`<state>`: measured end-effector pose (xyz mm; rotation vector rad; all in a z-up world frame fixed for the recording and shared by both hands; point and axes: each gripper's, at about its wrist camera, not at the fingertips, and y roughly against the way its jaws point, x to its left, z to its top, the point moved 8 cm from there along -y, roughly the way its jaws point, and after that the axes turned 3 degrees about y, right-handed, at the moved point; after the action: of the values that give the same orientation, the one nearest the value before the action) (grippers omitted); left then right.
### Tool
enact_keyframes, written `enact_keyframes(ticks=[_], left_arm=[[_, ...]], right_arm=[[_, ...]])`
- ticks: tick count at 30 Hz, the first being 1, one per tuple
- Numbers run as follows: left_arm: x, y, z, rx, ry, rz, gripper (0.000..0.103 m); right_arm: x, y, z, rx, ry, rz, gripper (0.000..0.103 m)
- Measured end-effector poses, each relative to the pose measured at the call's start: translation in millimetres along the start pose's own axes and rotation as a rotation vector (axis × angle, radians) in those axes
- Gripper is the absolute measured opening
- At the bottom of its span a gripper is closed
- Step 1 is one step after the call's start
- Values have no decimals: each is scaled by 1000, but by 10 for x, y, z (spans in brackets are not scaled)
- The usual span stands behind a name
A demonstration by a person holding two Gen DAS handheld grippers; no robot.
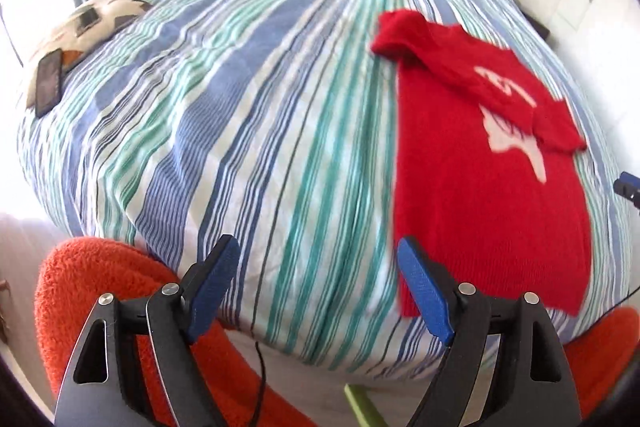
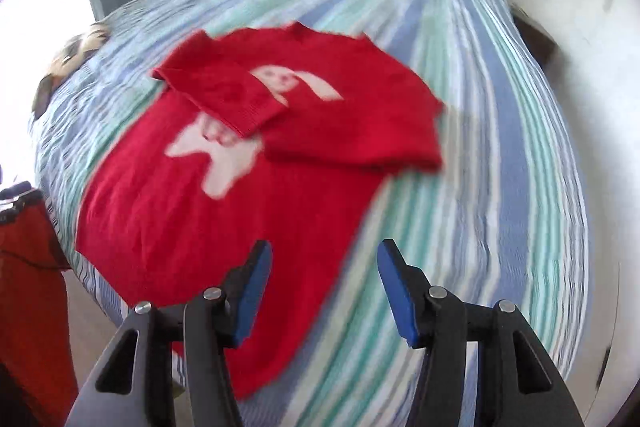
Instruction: Fold small clothes
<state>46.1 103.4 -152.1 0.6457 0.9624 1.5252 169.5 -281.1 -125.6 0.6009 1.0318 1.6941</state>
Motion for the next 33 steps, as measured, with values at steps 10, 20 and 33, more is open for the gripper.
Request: enact_keyframes(ticks=[10,20,33], left_arm=[[438,-378,-49,30,170,41,83],[311,-513,-39,50,128,63,83],[285,-522,-72,44,82,131,83]], right_arm=[[411,-1413,581,25,78,-5,10],[-2381,96,-115,-193,-598,-314,6],[-3272,183,-1701,-73,-993,-369,6]])
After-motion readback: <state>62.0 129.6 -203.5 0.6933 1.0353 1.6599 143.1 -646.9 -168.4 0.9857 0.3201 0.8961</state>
